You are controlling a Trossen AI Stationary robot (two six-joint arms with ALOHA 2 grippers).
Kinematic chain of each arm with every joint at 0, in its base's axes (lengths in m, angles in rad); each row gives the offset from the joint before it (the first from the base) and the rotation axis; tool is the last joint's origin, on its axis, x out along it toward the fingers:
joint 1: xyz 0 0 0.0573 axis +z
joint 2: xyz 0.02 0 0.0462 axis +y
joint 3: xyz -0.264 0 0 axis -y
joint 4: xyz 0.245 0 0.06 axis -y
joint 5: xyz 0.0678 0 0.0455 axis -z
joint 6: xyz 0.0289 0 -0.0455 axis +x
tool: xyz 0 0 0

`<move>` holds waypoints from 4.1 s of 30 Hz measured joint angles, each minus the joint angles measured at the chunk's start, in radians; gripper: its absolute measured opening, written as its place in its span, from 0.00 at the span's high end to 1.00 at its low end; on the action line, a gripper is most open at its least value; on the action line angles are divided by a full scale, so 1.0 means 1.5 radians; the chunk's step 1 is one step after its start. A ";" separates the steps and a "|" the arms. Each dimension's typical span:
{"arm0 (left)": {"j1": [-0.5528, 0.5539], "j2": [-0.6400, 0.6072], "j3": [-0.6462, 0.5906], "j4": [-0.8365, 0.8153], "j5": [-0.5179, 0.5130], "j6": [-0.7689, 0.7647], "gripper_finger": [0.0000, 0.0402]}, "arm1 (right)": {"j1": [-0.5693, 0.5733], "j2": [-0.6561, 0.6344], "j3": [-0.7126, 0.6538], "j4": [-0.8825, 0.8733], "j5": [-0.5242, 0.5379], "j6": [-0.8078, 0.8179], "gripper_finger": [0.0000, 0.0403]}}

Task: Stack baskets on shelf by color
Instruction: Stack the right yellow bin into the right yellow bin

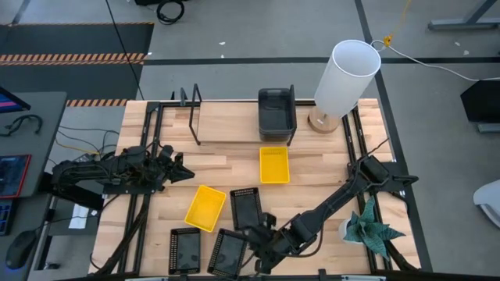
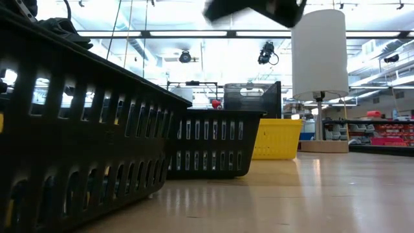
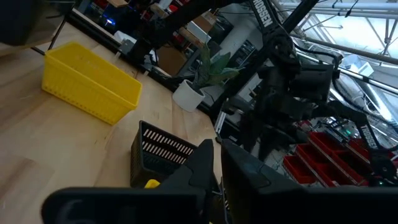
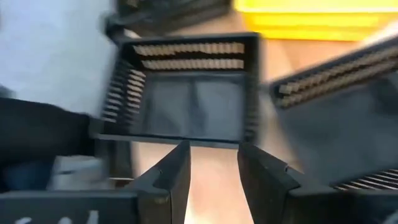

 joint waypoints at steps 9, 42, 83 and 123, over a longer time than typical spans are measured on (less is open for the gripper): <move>0.000 0.000 0.000 0.025 -0.040 -0.017 0.93 | 0.005 -0.082 -0.099 -0.032 0.135 -0.024 0.70; -0.077 0.382 0.232 -0.212 0.075 0.196 0.79 | -0.099 -0.640 -0.879 0.804 0.158 -0.263 0.90; -0.463 1.051 0.699 -0.469 -0.228 0.187 0.54 | -0.063 -0.639 -0.907 0.979 0.207 -0.385 0.90; -0.255 1.016 0.875 -0.390 -0.419 0.469 0.98 | -0.024 -0.669 -0.906 1.126 0.255 -0.502 0.90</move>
